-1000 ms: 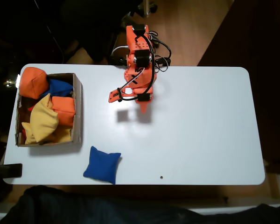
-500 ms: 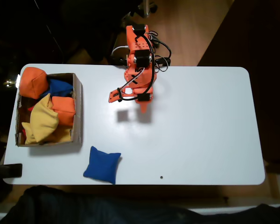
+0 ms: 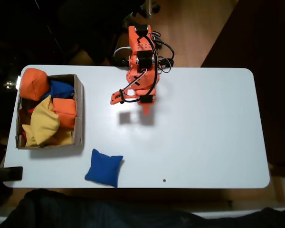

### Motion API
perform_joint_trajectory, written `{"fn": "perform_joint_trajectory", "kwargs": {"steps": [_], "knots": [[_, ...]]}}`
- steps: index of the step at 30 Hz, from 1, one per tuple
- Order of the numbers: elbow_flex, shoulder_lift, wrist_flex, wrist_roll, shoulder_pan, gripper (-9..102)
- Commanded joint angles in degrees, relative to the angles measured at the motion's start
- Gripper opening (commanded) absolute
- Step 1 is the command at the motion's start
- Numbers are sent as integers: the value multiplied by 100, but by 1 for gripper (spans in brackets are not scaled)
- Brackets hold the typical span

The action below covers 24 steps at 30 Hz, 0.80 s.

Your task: Grasp a bag and put it in the box.

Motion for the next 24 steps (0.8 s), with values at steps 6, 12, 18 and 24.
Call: {"fn": "perform_joint_trajectory", "kwargs": {"steps": [6, 12, 18, 24], "knots": [[-229, 18, 18, -9, 0, 0], [-229, 18, 18, 0, 18, 0], [-237, -9, 9, 26, 53, 0], [-281, -264, -132, 114, 158, 0]]}}
